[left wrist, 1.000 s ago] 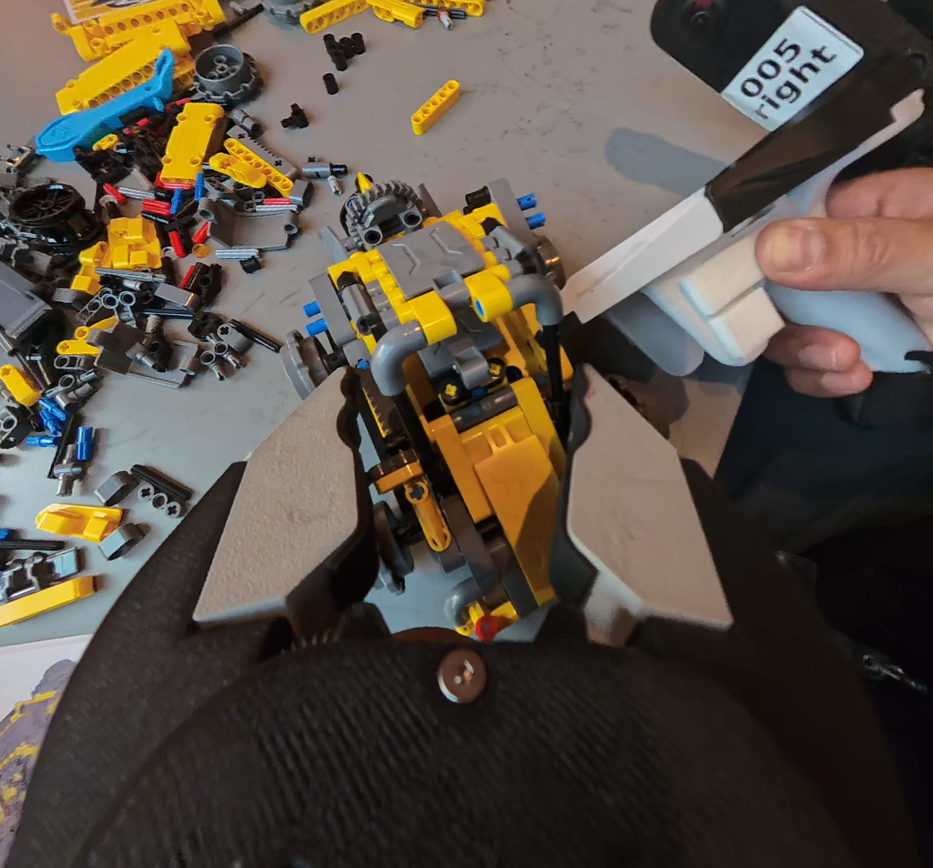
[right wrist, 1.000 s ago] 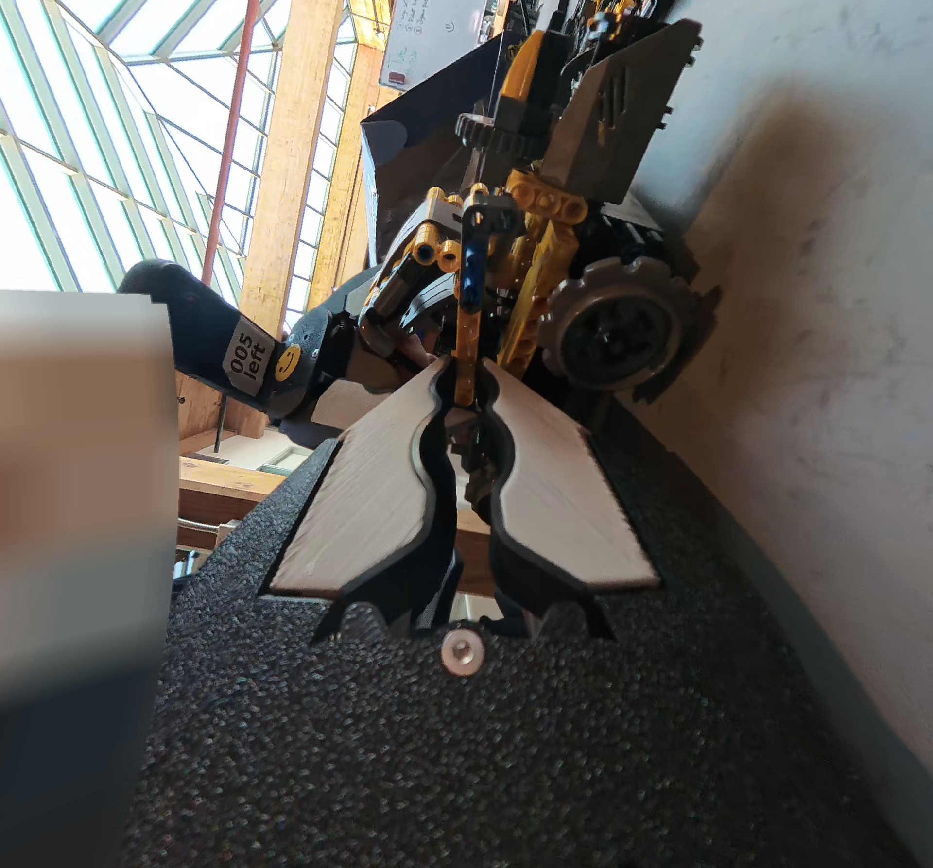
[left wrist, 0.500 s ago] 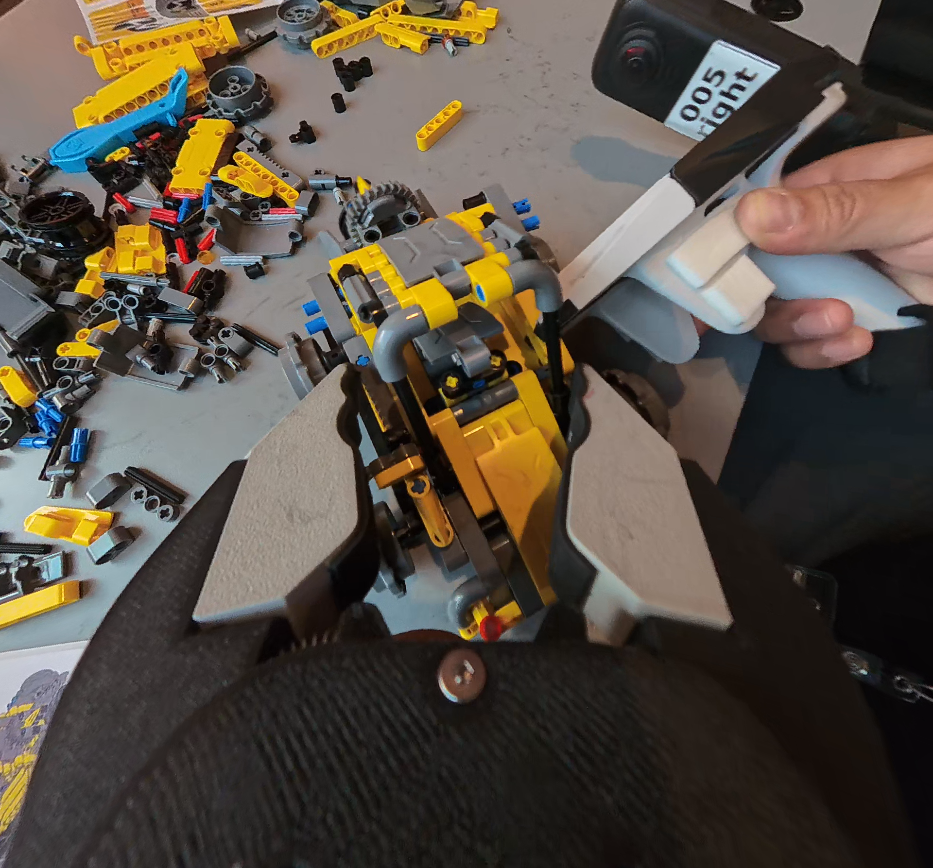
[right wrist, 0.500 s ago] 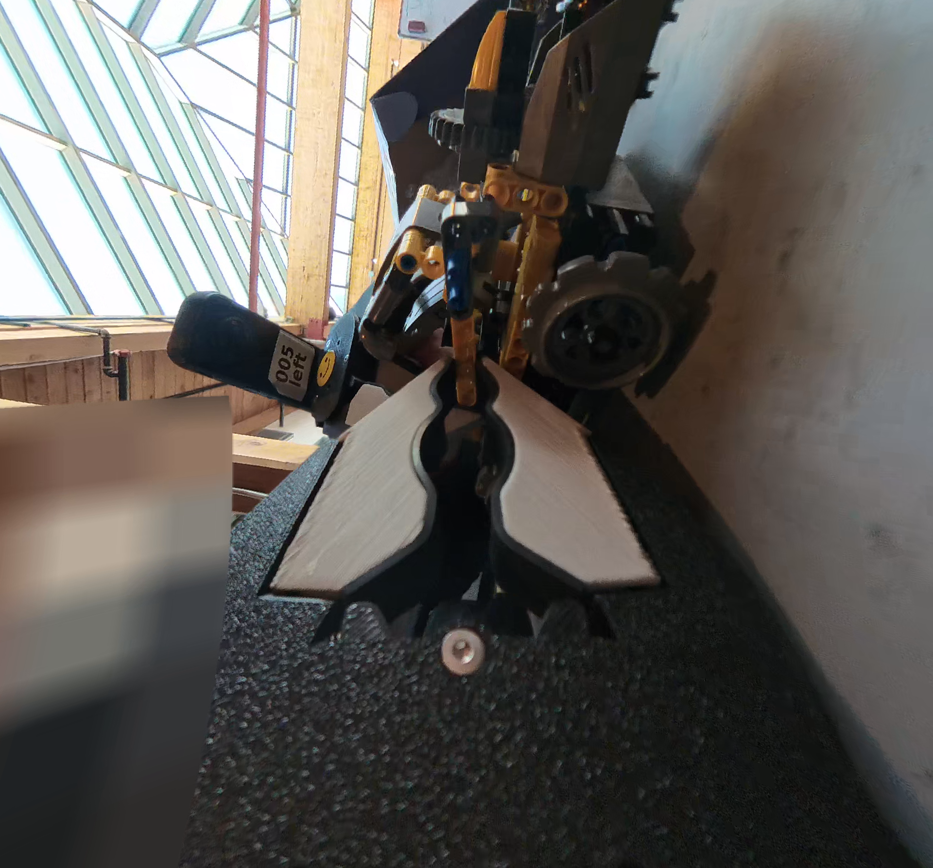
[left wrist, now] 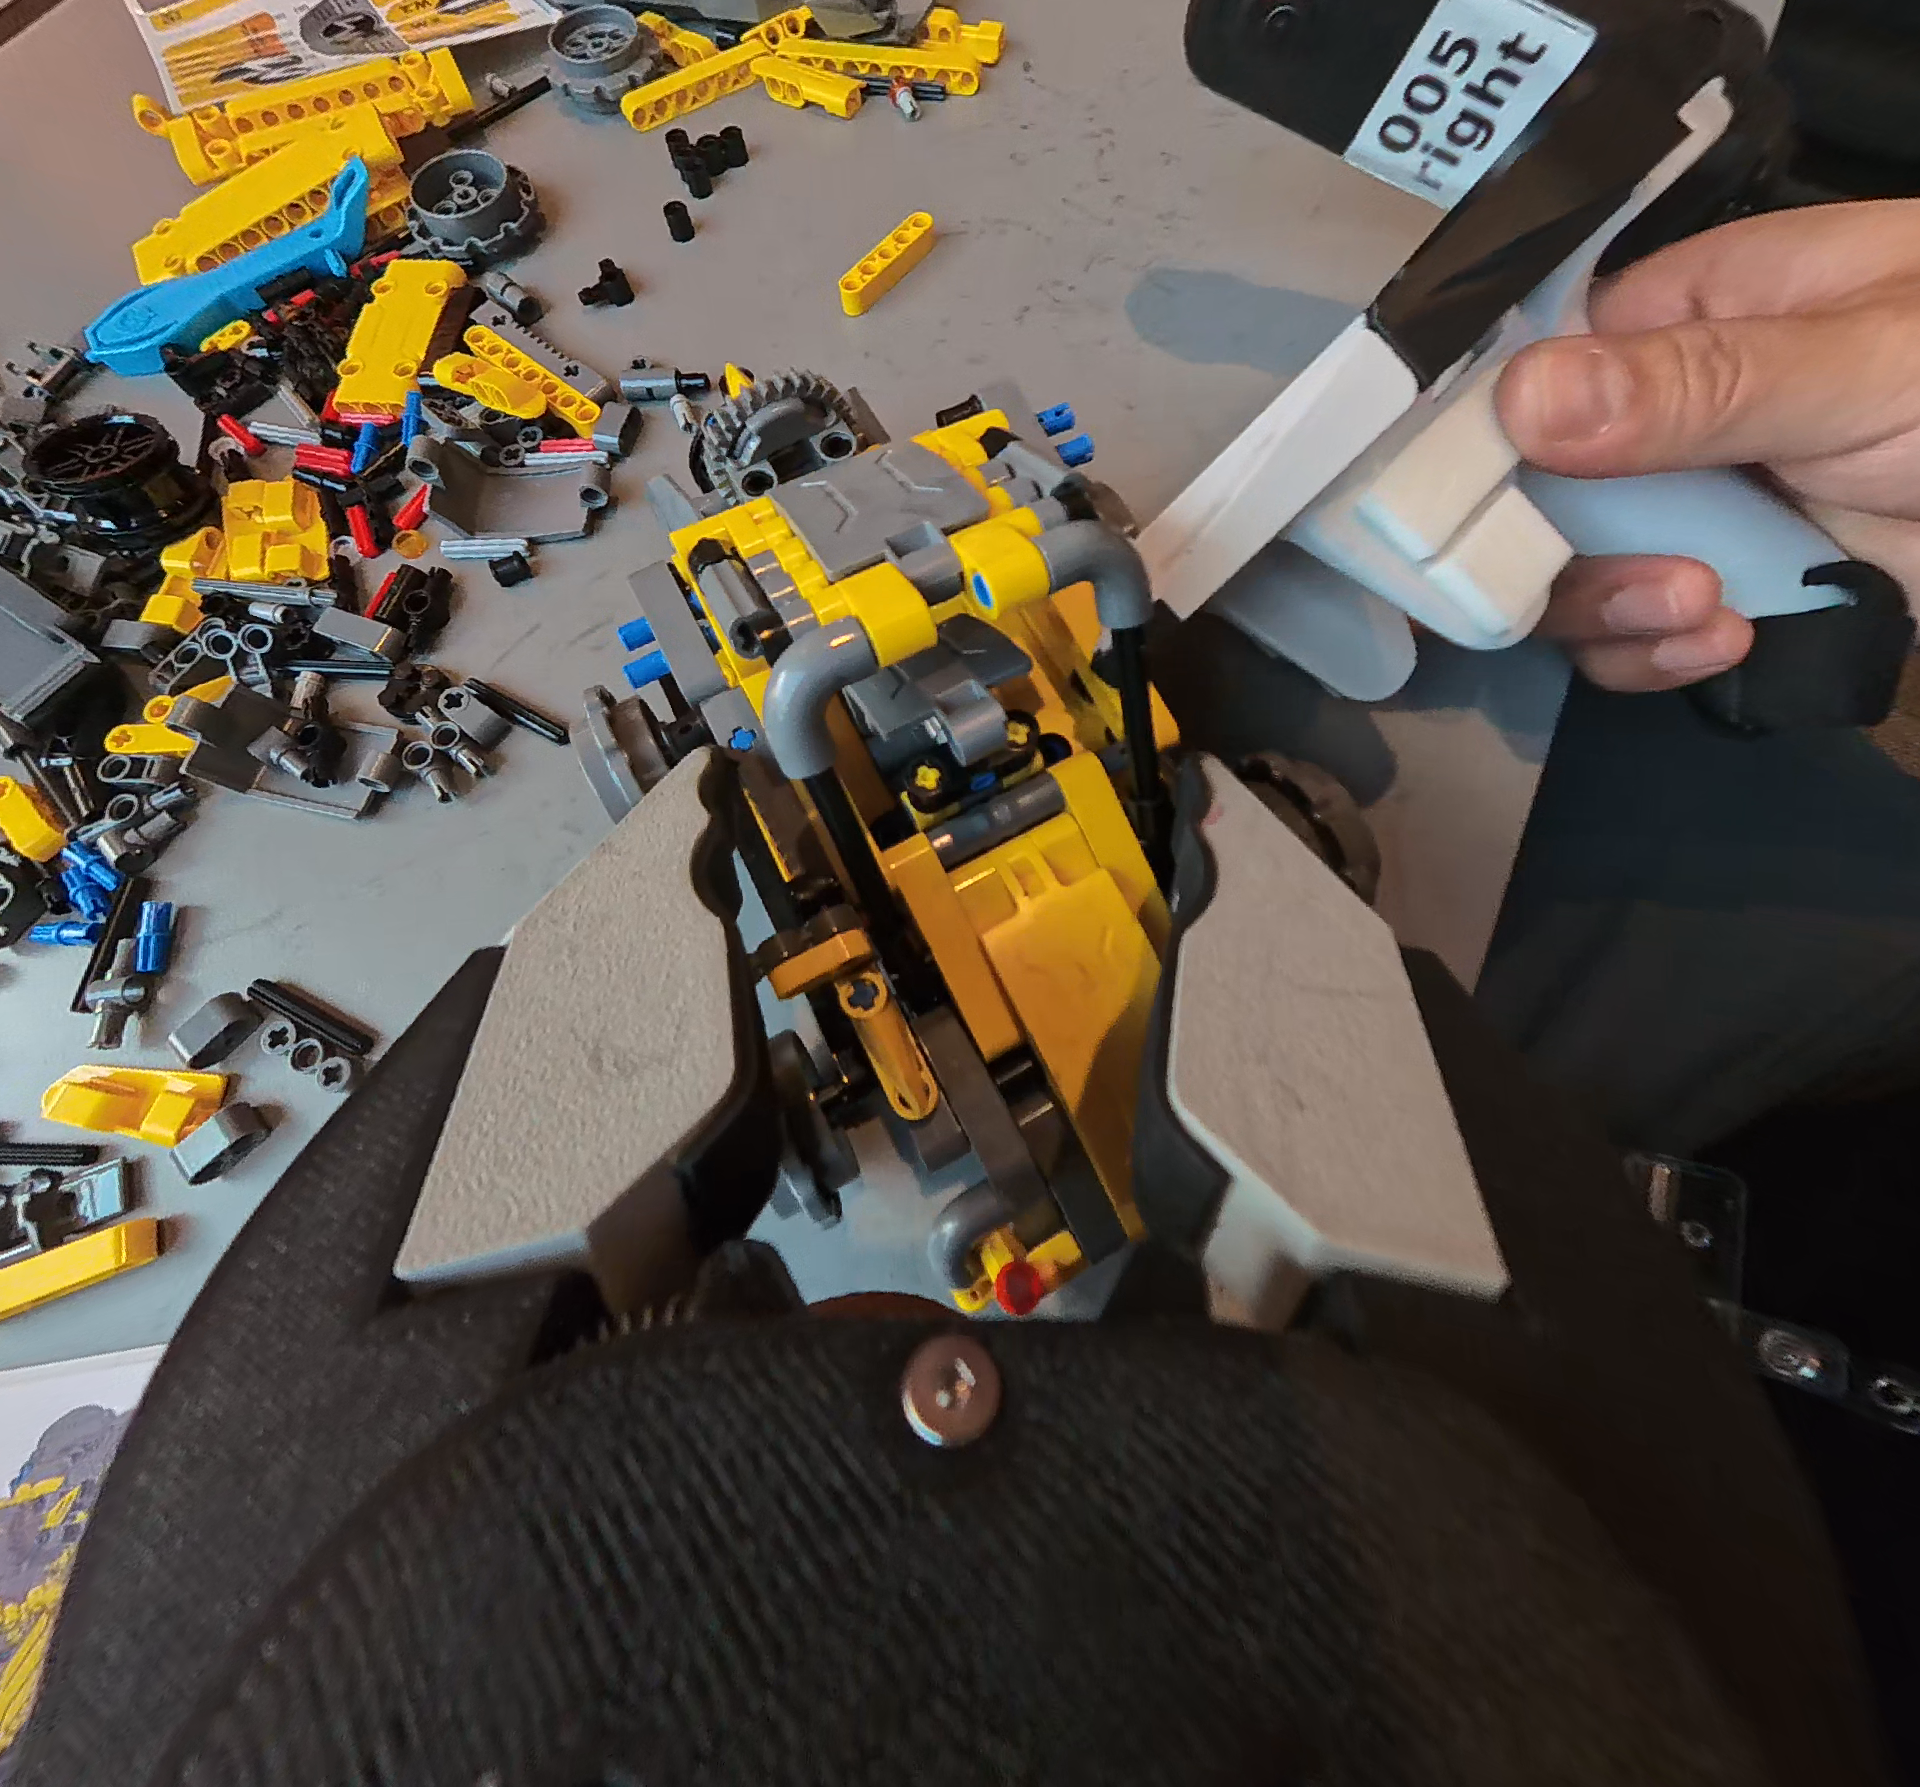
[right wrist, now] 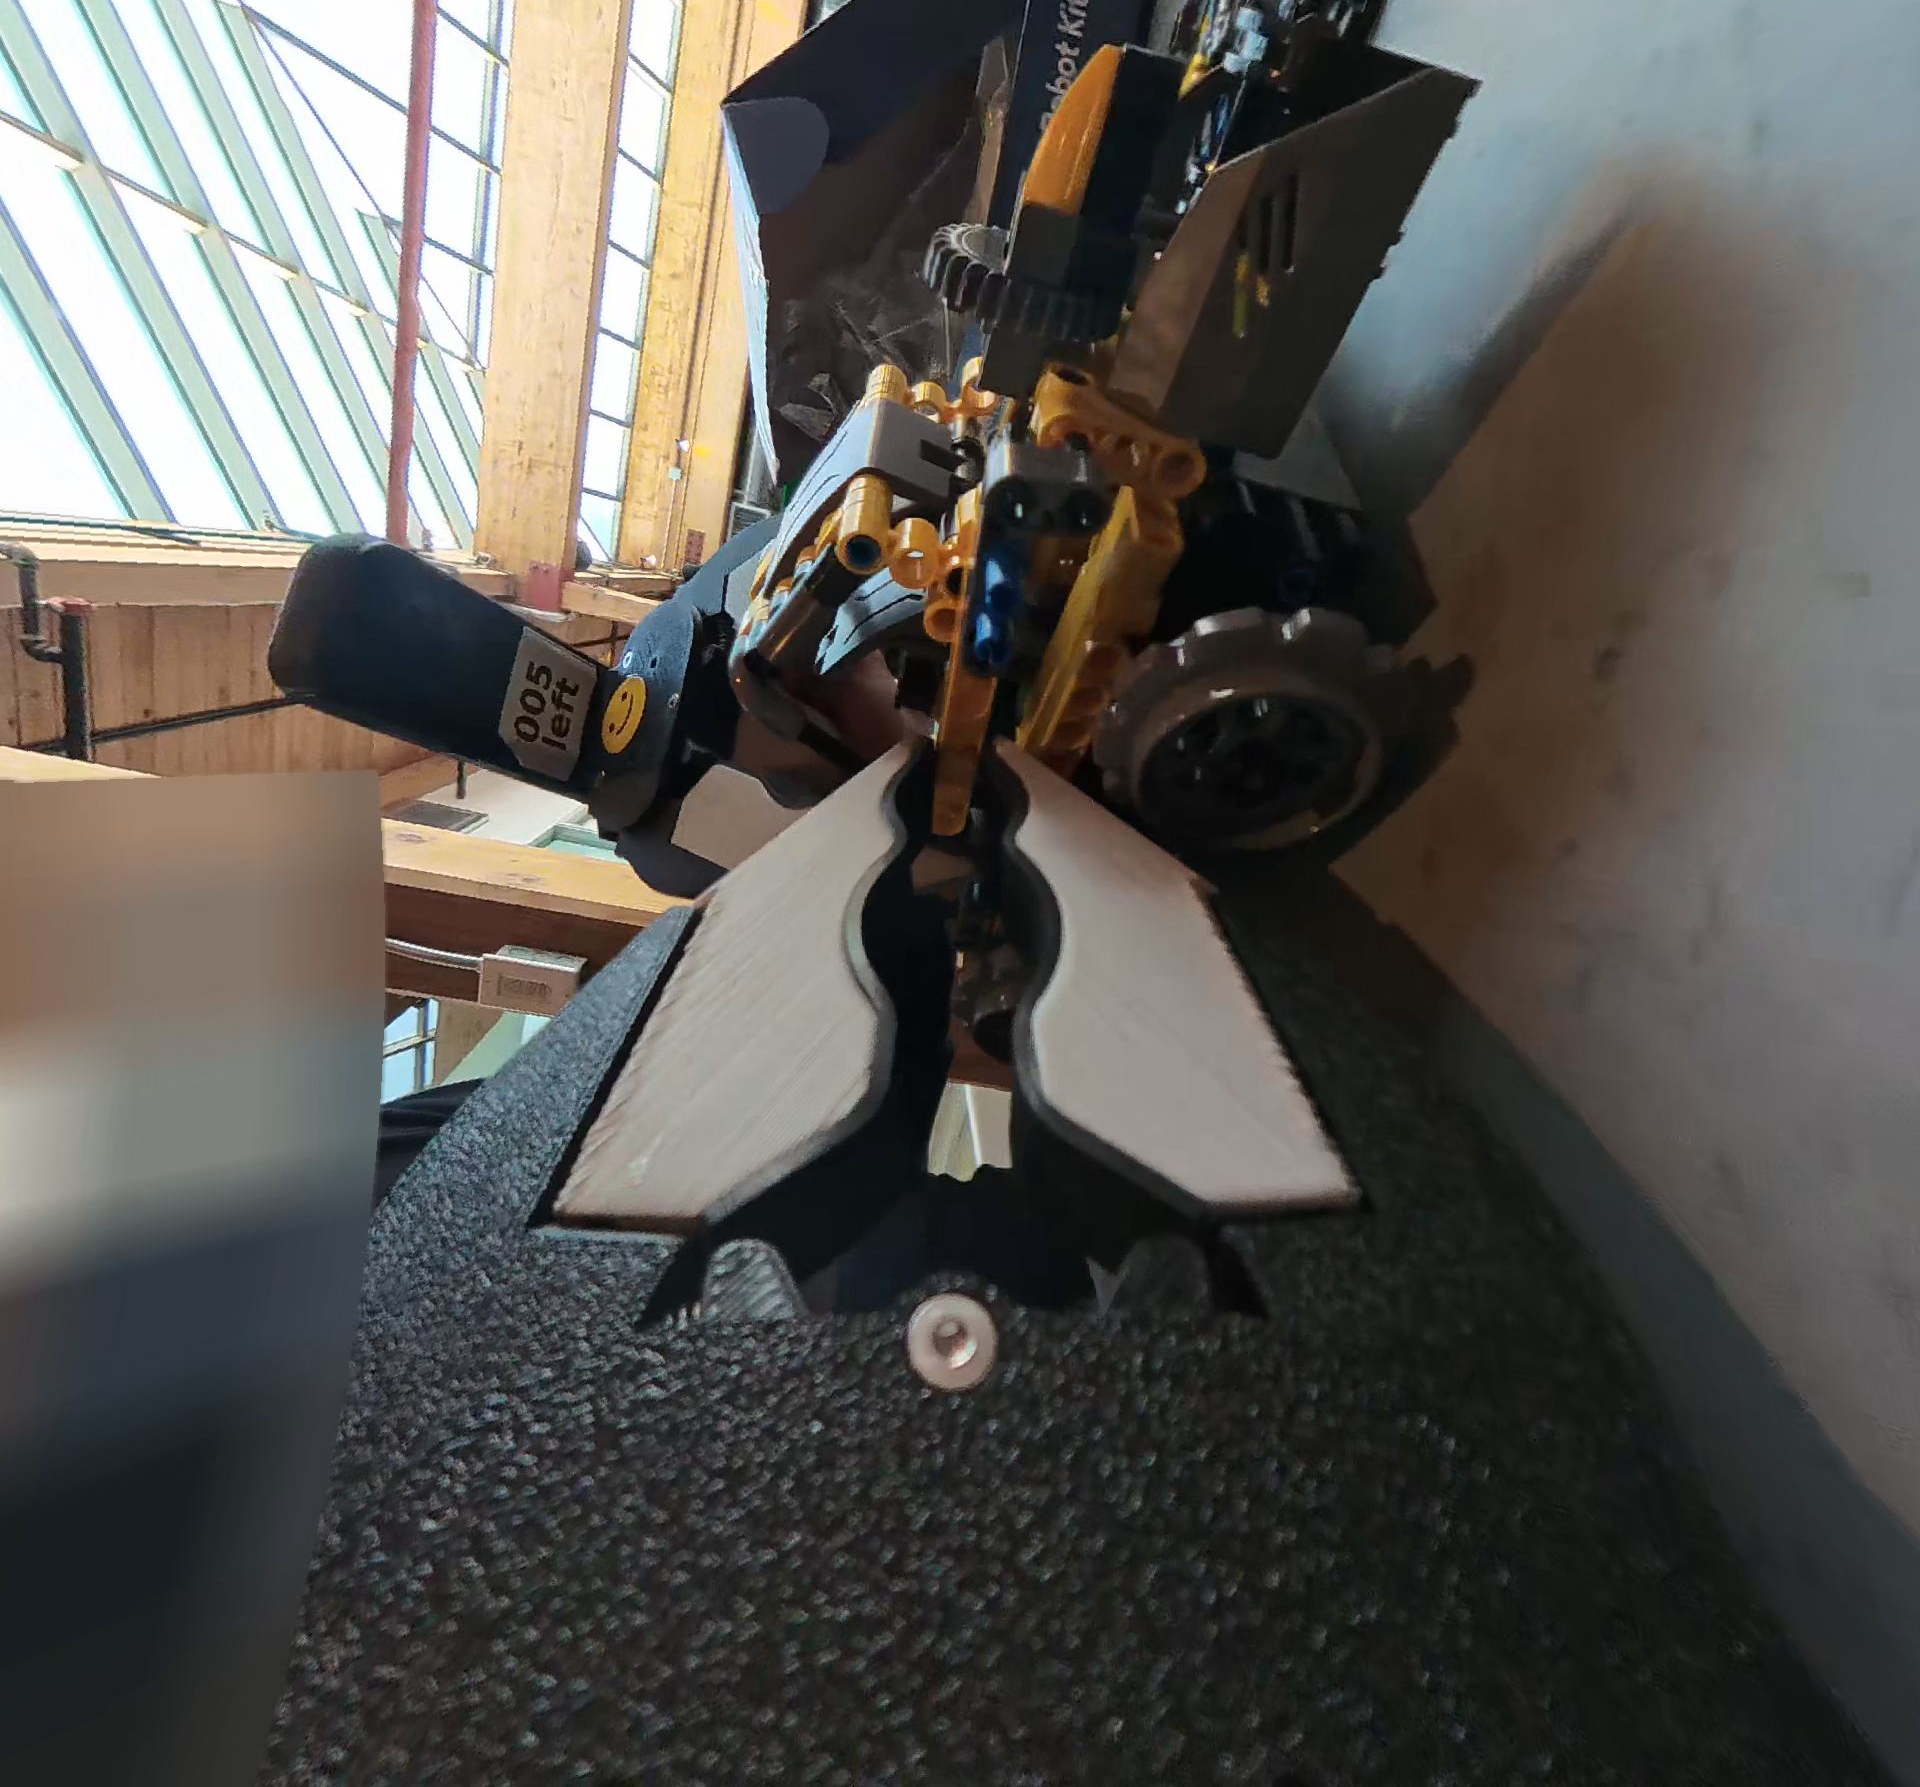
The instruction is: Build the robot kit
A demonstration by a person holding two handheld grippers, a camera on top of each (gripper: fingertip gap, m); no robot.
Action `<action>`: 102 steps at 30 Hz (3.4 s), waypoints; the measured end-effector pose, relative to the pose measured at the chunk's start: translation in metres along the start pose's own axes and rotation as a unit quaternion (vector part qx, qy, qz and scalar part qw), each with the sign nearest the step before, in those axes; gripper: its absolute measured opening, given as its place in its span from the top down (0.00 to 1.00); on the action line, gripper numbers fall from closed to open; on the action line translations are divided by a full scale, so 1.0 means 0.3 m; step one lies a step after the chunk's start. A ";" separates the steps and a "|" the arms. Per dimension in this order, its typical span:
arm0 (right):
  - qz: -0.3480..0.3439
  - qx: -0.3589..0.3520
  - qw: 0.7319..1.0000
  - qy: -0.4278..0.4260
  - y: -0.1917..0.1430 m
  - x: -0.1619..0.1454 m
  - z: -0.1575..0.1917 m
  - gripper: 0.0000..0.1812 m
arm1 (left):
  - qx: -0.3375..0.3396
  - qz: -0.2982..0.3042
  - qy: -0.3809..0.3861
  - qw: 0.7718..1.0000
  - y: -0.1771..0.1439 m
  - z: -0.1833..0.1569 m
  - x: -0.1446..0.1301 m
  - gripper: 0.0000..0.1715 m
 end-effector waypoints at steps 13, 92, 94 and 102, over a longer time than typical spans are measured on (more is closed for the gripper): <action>-0.035 0.011 0.999 0.011 0.038 -0.047 0.013 0.97 | -0.081 0.008 0.089 0.993 -0.033 0.026 -0.032 0.51; 0.215 -0.114 0.782 -0.573 -0.039 -0.132 0.104 0.91 | -0.184 -0.031 0.112 0.976 -0.151 0.057 -0.066 0.49; 0.218 -0.117 0.782 -0.572 -0.040 -0.133 0.102 0.91 | -0.164 -0.050 0.109 0.979 -0.191 0.058 -0.060 0.49; 0.213 -0.104 0.783 -0.576 -0.045 -0.126 0.130 0.91 | -0.122 -0.083 0.155 0.977 -0.324 -0.051 -0.016 0.71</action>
Point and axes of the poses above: each gripper's, where its closed fingertips meet, y out along the fingers, x out of its top, z = x × y across the jaws, the point moved 5 cm from there along -y, back along the fingers, and after that the axes turned 4 degrees about -y, right-handed, at the moved point
